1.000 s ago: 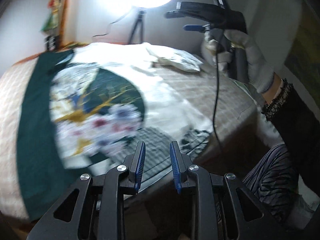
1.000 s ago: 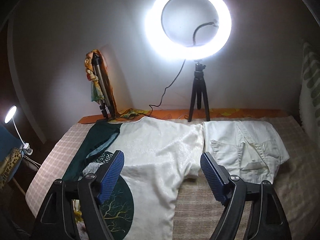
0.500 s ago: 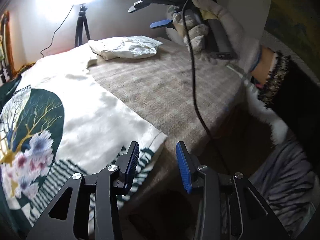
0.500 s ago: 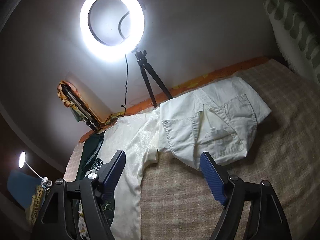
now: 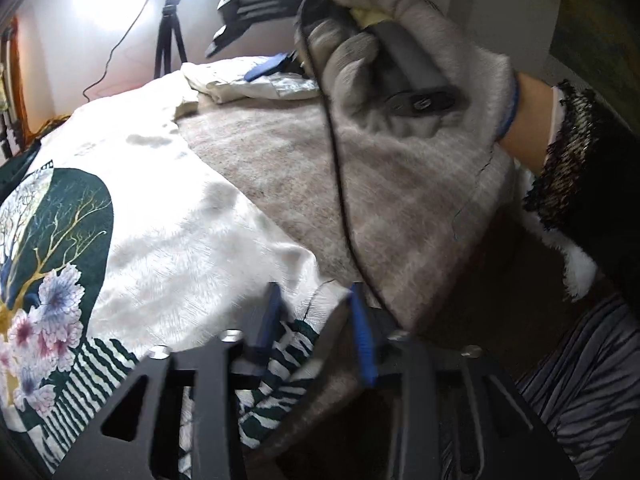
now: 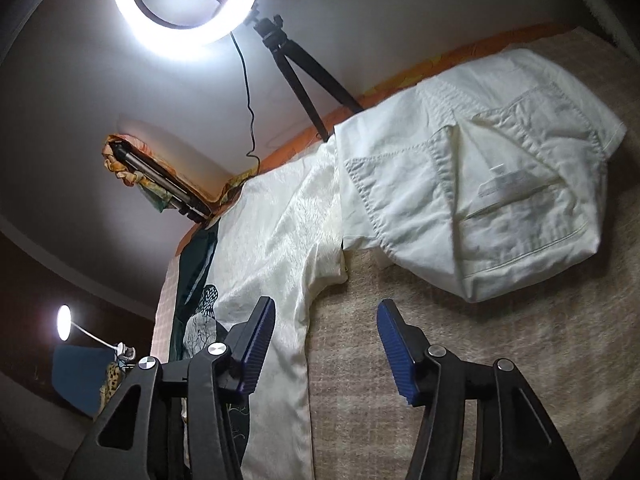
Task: Fold small clothes
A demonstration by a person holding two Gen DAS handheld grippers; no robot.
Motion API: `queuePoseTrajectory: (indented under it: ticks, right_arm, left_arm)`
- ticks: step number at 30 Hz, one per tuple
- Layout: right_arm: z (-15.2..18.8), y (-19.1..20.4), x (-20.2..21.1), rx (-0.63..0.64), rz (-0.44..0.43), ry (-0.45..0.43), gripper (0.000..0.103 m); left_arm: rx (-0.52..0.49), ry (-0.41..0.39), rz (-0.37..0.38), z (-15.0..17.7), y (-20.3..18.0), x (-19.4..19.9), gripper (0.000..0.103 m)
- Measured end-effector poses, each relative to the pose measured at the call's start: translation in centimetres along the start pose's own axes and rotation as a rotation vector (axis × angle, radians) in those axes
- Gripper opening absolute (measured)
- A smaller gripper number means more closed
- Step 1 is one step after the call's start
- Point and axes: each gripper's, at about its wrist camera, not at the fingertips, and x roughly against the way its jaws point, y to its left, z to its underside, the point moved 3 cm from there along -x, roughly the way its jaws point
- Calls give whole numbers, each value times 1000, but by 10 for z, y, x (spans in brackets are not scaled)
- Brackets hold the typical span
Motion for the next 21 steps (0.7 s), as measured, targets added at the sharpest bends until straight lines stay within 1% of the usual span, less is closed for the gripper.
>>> queuePoseTrajectory:
  ticks: [1,4,8,11,14,15,16,17,18,19,21]
  right_arm:
    - [0,1,-10,-4,1,14,56]
    - [-5,3,-35,-22,14,39,56]
    - [-12,-1,-60,-64,35,55,56]
    - [-16,-6,-74,-128,7,62,56]
    - [-21,-9,-79,-173,-11,36,54]
    - [-23,-10,-81,-186,-14,31,47]
    - [-25,-11,-83,-195,-16,33,38]
    - [-25,-13,-85,-201,-15,37,35]
    - [-26,-13,-88,-202,-12,35,27]
    - [-26,-13,-90,-194,-3,35,17]
    - [-26,-9,-94,-152,41,40,7]
  left_arm:
    - [6,-1,3,0,2,0,10]
    - [34,-3,36,-1,10,0,6]
    - [85,-15,57,-1,21,8,5]
    - [117,-32,68,-2,27,16,5]
    - [140,-45,74,-1,32,23,5]
    - [151,-49,77,-2,35,24,5]
    - [164,-54,83,-2,37,25,5]
    - [178,-58,89,-1,38,27,5]
    - [188,-60,94,-1,40,28,5]
    - [197,-61,99,-1,42,27,5]
    - [217,-69,109,1,44,30,5]
